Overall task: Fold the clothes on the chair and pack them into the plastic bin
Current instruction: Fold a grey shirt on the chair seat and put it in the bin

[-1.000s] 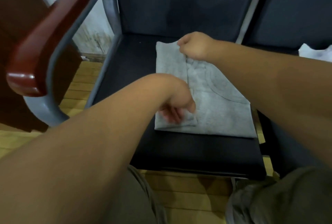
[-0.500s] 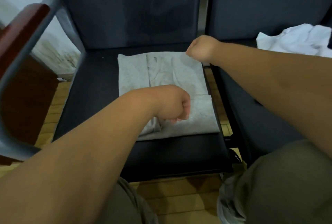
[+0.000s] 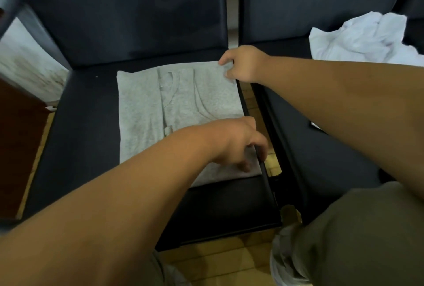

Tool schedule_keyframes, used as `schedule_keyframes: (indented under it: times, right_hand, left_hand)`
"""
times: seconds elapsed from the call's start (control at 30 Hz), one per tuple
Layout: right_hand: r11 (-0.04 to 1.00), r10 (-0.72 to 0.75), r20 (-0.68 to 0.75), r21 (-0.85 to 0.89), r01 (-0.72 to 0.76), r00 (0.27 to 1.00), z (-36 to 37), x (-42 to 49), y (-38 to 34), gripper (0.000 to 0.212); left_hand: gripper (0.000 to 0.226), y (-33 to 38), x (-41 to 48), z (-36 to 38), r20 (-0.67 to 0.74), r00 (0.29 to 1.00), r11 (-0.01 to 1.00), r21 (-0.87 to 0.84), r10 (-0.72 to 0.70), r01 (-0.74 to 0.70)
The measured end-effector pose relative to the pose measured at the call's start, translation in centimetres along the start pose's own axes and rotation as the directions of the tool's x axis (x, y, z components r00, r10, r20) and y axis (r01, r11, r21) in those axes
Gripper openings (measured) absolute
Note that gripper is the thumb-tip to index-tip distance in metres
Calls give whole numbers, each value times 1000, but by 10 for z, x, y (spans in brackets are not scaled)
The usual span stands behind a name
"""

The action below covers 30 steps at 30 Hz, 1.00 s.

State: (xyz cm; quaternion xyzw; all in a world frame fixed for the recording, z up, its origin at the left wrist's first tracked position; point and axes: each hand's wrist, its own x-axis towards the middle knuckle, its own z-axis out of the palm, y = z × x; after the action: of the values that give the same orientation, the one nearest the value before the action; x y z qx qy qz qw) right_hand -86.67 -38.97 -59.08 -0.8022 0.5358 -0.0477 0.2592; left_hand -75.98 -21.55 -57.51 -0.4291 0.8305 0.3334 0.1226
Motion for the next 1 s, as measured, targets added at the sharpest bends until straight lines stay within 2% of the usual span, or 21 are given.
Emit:
schedule_keyframes:
  times: [0.13,0.3,0.43,0.7,0.83,1.0]
  right_hand:
    - [998,29,-35,52,-27,999,0,5,-4,26]
    - [967,119,-27,232,-109,993,-8,2,-25,25]
    - [894,144,7,427,-134,989,-15,-2,-48,24]
    - [850,54,-65,527,-12,996,-5,-1,-109,24]
    - [855,-57,-71,512,85,996,9,1,-137,28]
    - [819,-128,-73,555,147,989,31,5,-166,26]
  left_hand:
    - [20,0,1,1,-35,999,1000,-1,2,-2]
    - [13,-4,-17,-4,-117,989,996,42,87,-82]
    - [20,-11,-44,-15,-170,977,985,-91,128,-145]
    - [21,-44,-120,-29,-161,979,971,-222,-128,90]
    - [28,-61,-159,-30,-87,966,942,-261,-242,212]
    - [22,-75,-193,-27,-8,950,924,-237,-311,301]
